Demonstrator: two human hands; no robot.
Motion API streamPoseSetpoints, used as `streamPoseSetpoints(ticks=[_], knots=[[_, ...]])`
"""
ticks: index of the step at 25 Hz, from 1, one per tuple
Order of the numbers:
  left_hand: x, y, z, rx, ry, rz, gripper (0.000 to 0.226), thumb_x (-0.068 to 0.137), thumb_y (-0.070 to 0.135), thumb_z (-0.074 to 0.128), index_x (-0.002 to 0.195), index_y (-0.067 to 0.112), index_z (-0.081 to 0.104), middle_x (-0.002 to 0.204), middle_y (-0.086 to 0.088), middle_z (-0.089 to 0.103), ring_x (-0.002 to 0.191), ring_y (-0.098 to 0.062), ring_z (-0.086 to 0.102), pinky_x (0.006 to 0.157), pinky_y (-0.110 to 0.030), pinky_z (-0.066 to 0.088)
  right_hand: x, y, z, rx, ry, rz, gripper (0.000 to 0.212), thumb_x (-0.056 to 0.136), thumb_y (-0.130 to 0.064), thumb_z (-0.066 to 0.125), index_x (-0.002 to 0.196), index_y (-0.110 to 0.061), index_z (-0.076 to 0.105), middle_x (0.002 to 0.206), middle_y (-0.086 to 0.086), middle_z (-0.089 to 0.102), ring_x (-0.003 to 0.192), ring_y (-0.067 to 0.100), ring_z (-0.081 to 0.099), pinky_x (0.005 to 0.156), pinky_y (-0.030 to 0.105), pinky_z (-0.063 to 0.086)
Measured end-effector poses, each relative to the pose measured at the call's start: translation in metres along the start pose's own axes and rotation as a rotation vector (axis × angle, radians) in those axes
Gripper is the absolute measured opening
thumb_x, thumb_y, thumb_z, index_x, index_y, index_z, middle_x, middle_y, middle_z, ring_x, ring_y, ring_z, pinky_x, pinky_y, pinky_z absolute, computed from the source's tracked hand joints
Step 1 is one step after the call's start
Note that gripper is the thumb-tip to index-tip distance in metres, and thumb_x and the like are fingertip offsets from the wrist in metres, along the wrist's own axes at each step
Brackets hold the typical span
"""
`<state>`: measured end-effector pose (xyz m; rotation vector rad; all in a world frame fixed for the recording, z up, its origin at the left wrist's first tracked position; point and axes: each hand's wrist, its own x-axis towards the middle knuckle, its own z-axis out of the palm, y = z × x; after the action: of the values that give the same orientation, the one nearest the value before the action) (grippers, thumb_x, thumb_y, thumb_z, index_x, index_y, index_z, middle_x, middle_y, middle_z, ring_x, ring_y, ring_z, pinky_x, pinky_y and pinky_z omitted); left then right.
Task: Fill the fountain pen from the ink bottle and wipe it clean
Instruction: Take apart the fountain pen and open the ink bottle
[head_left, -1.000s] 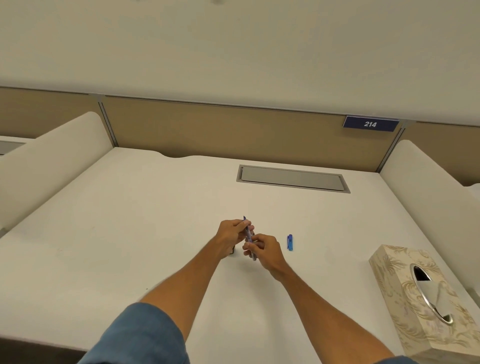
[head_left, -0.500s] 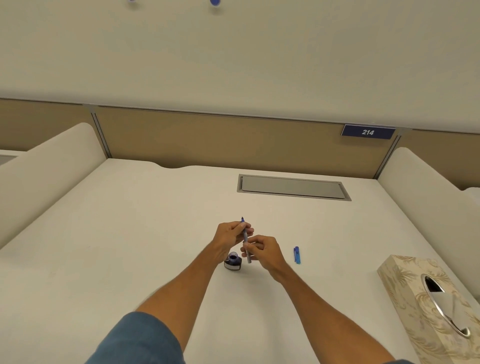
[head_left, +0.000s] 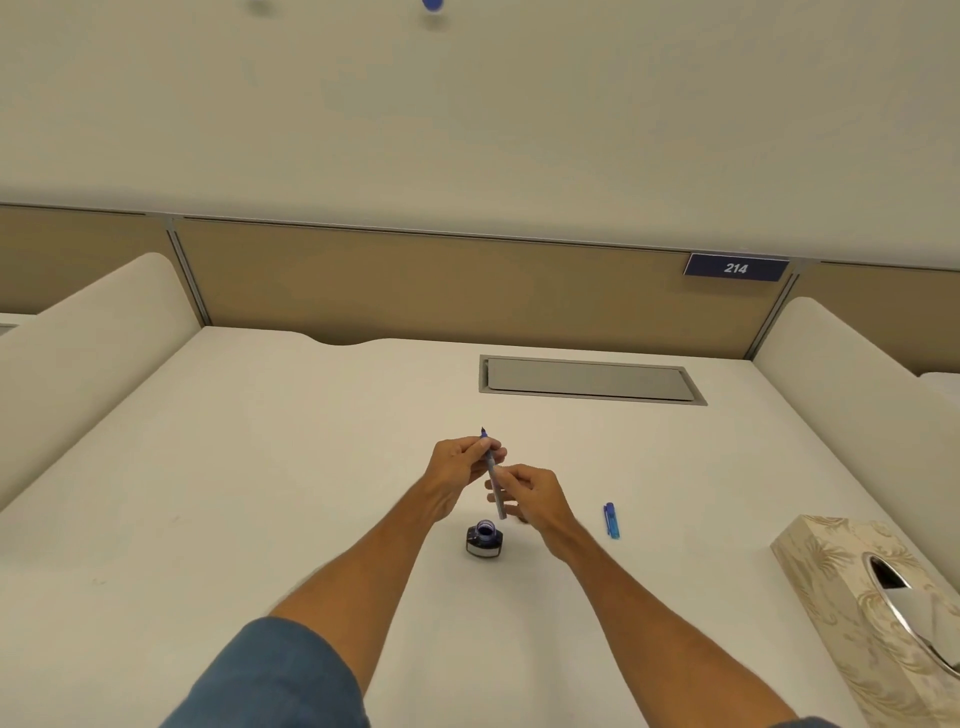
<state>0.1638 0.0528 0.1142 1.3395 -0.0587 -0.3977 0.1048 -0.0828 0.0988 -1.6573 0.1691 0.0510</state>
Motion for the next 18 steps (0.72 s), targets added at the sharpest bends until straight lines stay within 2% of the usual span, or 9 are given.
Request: streamPoseSetpoints(ticks=[2, 5, 7, 9, 11, 14, 18], knots=[[0.003, 0.004, -0.007, 0.005, -0.018, -0.013, 0.024, 0.099, 0.008, 0.046, 0.106, -0.005, 0.065, 0.102, -0.018, 0.068, 0.091, -0.021, 0.068, 0.083, -0.023, 0.056, 0.003, -0.002, 0.002, 0.046, -0.057, 0.019, 0.023, 0.094, -0.019, 0.059, 0.107, -0.002, 0.068, 0.098, 0.016, 0.073, 0.087, 0.026, 0.073, 0.075, 0.033, 0.061], [0.007, 0.008, -0.012, 0.001, -0.049, -0.030, 0.026, 0.099, 0.008, 0.045, 0.109, -0.007, 0.063, 0.103, -0.018, 0.067, 0.091, -0.020, 0.068, 0.078, -0.020, 0.057, 0.005, -0.007, 0.006, 0.073, -0.012, 0.019, 0.017, 0.086, -0.009, 0.068, 0.100, 0.001, 0.066, 0.090, 0.017, 0.073, 0.076, 0.026, 0.071, 0.068, 0.032, 0.060], [0.008, 0.010, -0.016, -0.021, -0.068, -0.042, 0.026, 0.100, 0.008, 0.044, 0.108, -0.006, 0.064, 0.103, -0.018, 0.068, 0.091, -0.020, 0.068, 0.079, -0.021, 0.057, 0.007, -0.011, 0.010, 0.064, 0.047, 0.020, 0.019, 0.078, -0.008, 0.077, 0.091, -0.002, 0.065, 0.082, 0.011, 0.070, 0.070, 0.020, 0.069, 0.063, 0.030, 0.059], [0.008, 0.012, -0.019, -0.040, -0.078, -0.053, 0.025, 0.100, 0.008, 0.043, 0.106, -0.004, 0.064, 0.100, -0.017, 0.069, 0.089, -0.019, 0.069, 0.079, -0.021, 0.058, 0.010, -0.012, 0.014, 0.054, 0.052, 0.028, 0.021, 0.077, -0.014, 0.078, 0.091, -0.004, 0.066, 0.083, 0.008, 0.070, 0.072, 0.017, 0.069, 0.065, 0.029, 0.059], [0.007, 0.015, -0.025, -0.052, -0.085, -0.061, 0.025, 0.100, 0.008, 0.043, 0.106, -0.005, 0.063, 0.096, -0.014, 0.069, 0.088, -0.019, 0.068, 0.077, -0.020, 0.058, 0.014, -0.014, 0.017, 0.060, 0.001, 0.049, 0.023, 0.086, -0.020, 0.070, 0.100, -0.002, 0.068, 0.091, 0.013, 0.071, 0.080, 0.021, 0.071, 0.070, 0.029, 0.059], [0.007, 0.018, -0.035, -0.034, -0.099, -0.067, 0.026, 0.101, 0.008, 0.042, 0.108, -0.006, 0.062, 0.096, -0.013, 0.069, 0.091, -0.023, 0.067, 0.080, -0.021, 0.057, 0.017, -0.016, 0.021, 0.076, -0.075, 0.054, 0.021, 0.091, -0.011, 0.062, 0.108, 0.002, 0.066, 0.097, 0.017, 0.072, 0.085, 0.027, 0.073, 0.073, 0.028, 0.059], [0.007, 0.021, -0.047, -0.008, -0.113, -0.077, 0.027, 0.101, 0.010, 0.041, 0.108, -0.004, 0.063, 0.099, -0.014, 0.069, 0.090, -0.021, 0.067, 0.084, -0.023, 0.055, 0.019, -0.018, 0.034, 0.063, 0.021, 0.042, 0.022, 0.079, -0.008, 0.075, 0.098, -0.001, 0.066, 0.089, 0.014, 0.071, 0.077, 0.023, 0.070, 0.071, 0.031, 0.059]])
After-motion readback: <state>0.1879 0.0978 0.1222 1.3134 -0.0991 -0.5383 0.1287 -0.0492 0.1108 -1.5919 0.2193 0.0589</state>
